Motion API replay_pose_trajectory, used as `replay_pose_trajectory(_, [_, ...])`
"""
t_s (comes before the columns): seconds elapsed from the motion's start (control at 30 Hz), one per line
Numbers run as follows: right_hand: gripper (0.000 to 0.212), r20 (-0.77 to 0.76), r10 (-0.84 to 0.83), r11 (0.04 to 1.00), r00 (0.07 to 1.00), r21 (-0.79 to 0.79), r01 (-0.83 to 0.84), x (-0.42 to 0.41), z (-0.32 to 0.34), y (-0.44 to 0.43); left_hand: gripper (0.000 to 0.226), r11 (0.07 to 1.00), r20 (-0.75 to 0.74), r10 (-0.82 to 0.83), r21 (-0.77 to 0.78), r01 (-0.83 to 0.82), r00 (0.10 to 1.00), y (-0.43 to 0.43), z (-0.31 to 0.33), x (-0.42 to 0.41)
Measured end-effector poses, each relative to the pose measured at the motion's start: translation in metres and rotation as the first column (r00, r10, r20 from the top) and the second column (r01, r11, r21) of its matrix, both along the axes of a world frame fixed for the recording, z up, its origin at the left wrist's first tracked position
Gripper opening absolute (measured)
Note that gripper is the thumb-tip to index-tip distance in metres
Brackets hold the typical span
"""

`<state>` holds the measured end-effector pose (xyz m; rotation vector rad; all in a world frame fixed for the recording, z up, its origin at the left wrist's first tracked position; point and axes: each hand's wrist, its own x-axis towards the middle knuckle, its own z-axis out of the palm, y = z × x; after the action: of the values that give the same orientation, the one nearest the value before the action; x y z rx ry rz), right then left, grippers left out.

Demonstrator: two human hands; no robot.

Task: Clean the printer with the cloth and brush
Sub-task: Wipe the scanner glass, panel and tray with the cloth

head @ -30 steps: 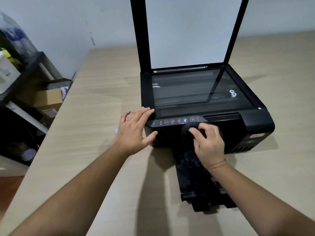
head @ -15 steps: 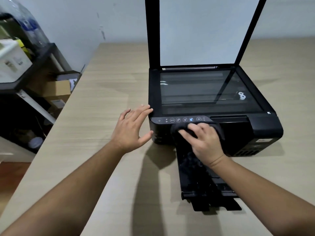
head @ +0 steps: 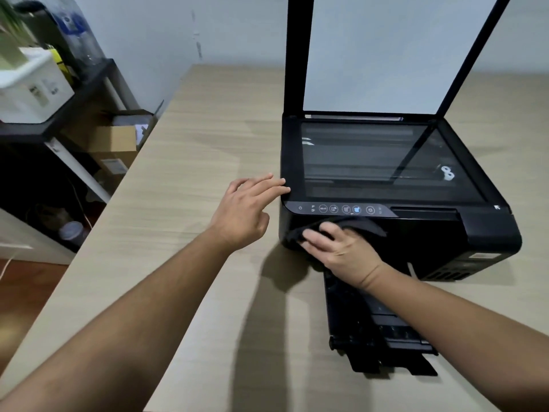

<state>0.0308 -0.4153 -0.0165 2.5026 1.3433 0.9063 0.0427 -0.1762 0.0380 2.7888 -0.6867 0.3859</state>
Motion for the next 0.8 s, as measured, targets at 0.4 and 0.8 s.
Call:
replay_pose_trajectory(0.4, [0.044,-0.056,0.038,0.988,0.998,-0.147,-0.046,0.001,0.03,0.018,0.082,0.971,0.018,-0.014,0.238,0.009,1.0,0.021,0.015,0.023])
replay_pose_trajectory(0.8, [0.047,-0.151,-0.197,0.848,0.969,-0.522,0.091,0.011,0.029,0.069,0.091,0.958,-0.112,-0.009,0.283,0.041,0.994,0.025,0.031,0.043])
